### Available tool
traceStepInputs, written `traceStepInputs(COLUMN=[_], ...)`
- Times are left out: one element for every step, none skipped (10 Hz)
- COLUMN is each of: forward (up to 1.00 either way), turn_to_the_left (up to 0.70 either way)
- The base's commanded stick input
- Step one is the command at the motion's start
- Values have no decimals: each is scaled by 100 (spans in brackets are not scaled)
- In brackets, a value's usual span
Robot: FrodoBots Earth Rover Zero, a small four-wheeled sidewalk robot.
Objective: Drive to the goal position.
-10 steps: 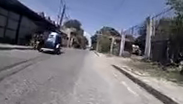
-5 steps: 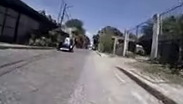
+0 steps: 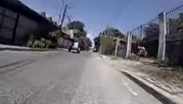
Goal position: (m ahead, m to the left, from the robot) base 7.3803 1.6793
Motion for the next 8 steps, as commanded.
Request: traceStepInputs(forward=[100,100,100,100,100,100,100,100], turn_to_the_left=[0,0,0,0,0,0,0,0])
